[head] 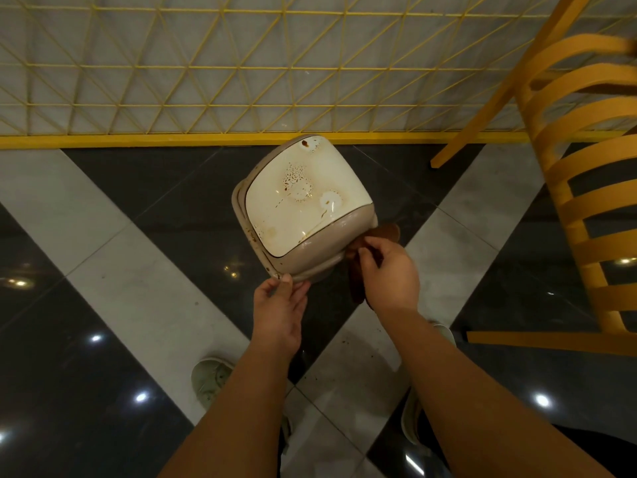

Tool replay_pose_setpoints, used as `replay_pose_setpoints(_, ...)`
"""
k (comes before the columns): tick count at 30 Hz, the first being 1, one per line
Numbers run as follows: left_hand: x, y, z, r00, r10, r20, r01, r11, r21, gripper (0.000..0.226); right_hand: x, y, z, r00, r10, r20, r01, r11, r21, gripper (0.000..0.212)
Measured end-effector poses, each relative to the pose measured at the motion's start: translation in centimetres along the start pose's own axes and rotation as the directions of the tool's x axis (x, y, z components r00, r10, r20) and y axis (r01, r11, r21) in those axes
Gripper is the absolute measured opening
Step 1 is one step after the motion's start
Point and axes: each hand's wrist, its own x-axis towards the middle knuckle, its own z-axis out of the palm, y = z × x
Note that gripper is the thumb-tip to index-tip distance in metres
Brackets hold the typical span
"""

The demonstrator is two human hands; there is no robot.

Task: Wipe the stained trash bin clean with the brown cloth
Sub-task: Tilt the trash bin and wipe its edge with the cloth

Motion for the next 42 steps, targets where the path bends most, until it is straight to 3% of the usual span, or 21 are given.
replay_pose_setpoints(3, -0.2, -0.1, 0.3, 0.999, 0.038, 0.001, -0.038, 0.996, 0.08, 0.021, -2.2, -1.0, 1.5, 0.994, -0.112, 0.021, 0.112, 0.993, -0.039, 0.026)
replay_pose_setpoints(7, -0.3, -0.1, 0.2, 0.998, 0.06, -0.016, -0.056, 0.985, 0.164, 0.012, -5.2, -2.6, 3.4, 0.928, -0.313, 0.203, 0.333, 0.94, -0.076, 0.022)
replay_pose_setpoints(9, 0.0, 0.0, -0.2, 0.997, 0.072, -0.035, -0.063, 0.976, 0.207, 0.012, -4.4, -2.4, 2.6, 0.911, -0.351, 0.218, 0.382, 0.917, -0.117, 0.021)
replay_pose_setpoints(14, 0.5, 0.4, -0.4, 0.997, 0.07, -0.019, -0.063, 0.967, 0.249, 0.016, -0.7, -0.6, -0.5, 0.989, -0.15, 0.014, 0.151, 0.977, -0.152, 0.022)
replay_pose_setpoints(16, 0.4, 0.3, -0.3, 0.997, 0.079, -0.017, -0.071, 0.959, 0.273, 0.02, -1.2, -1.3, 0.2, 0.987, -0.159, 0.025, 0.161, 0.974, -0.157, 0.021)
replay_pose_setpoints(21, 0.3, 0.2, -0.6, 0.995, 0.1, -0.03, -0.083, 0.932, 0.354, 0.025, -5.4, -3.0, 2.8, 0.868, -0.412, 0.276, 0.463, 0.874, -0.151, 0.02)
replay_pose_setpoints(24, 0.5, 0.4, -0.9, 0.995, 0.099, -0.031, -0.081, 0.928, 0.364, 0.024, -3.8, -2.5, 1.5, 0.833, -0.479, 0.278, 0.53, 0.834, -0.154, 0.019)
replay_pose_setpoints(26, 0.8, 0.7, -1.0, 0.996, 0.085, -0.002, -0.079, 0.94, 0.331, 0.022, -2.1, -1.6, 0.2, 0.884, -0.418, 0.21, 0.455, 0.873, -0.178, 0.019)
replay_pose_setpoints(29, 1.0, 1.0, -1.1, 0.997, 0.08, 0.014, -0.081, 0.945, 0.318, 0.025, 1.1, -0.2, -1.7, 0.992, -0.108, 0.067, 0.118, 0.978, -0.175, 0.021)
replay_pose_setpoints(31, 1.0, 1.5, -1.3, 0.994, 0.102, -0.025, -0.09, 0.952, 0.294, 0.026, 2.7, 0.0, -2.6, 0.993, 0.113, 0.016, -0.112, 0.992, -0.06, 0.023)
replay_pose_setpoints(33, 1.0, 2.6, -1.7, 0.988, 0.113, -0.102, -0.088, 0.972, 0.22, 0.028, 3.1, 0.3, -3.0, 0.973, 0.233, 0.003, -0.232, 0.97, 0.068, 0.024)
replay_pose_setpoints(38, 0.5, 2.5, -2.2, 0.993, 0.047, -0.104, -0.039, 0.996, 0.084, 0.034, 0.4, 1.3, -2.3, 0.962, 0.271, -0.021, -0.262, 0.946, 0.192, 0.023)
replay_pose_setpoints(42, 0.4, 0.1, -0.2, 1.0, -0.019, -0.002, 0.019, 0.996, 0.086, 0.027, -1.5, 0.7, -1.2, 0.998, 0.07, 0.002, -0.069, 0.99, 0.119, 0.023)
